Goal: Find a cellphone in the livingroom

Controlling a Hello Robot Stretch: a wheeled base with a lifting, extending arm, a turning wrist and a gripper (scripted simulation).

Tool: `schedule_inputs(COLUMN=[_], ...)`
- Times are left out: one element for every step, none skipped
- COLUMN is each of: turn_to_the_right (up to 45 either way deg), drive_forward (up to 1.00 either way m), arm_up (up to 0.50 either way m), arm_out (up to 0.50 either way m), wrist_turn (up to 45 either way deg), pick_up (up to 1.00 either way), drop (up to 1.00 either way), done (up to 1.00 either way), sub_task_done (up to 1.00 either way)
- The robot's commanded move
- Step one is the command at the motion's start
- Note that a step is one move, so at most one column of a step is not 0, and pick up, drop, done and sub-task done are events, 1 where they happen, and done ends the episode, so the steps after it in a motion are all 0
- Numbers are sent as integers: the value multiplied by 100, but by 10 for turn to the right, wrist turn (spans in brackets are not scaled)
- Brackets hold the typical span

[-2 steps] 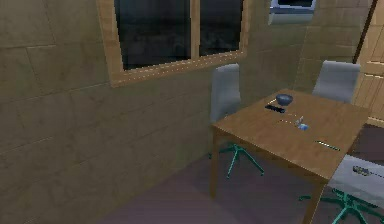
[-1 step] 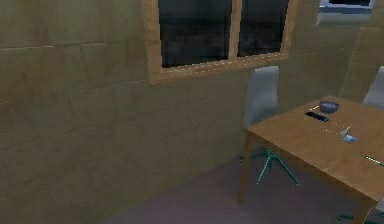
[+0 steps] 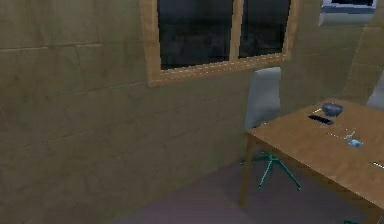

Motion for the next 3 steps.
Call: schedule_inputs(turn_to_the_right=[-450, -450, 0], drive_forward=[0, 0, 0], arm_up=[0, 0, 0], arm_out=[0, 0, 0], wrist_turn=[0, 0, 0], pick_up=[0, 0, 0], drop=[0, 0, 0], done=[0, 0, 100], sub_task_done=[0, 0, 0])
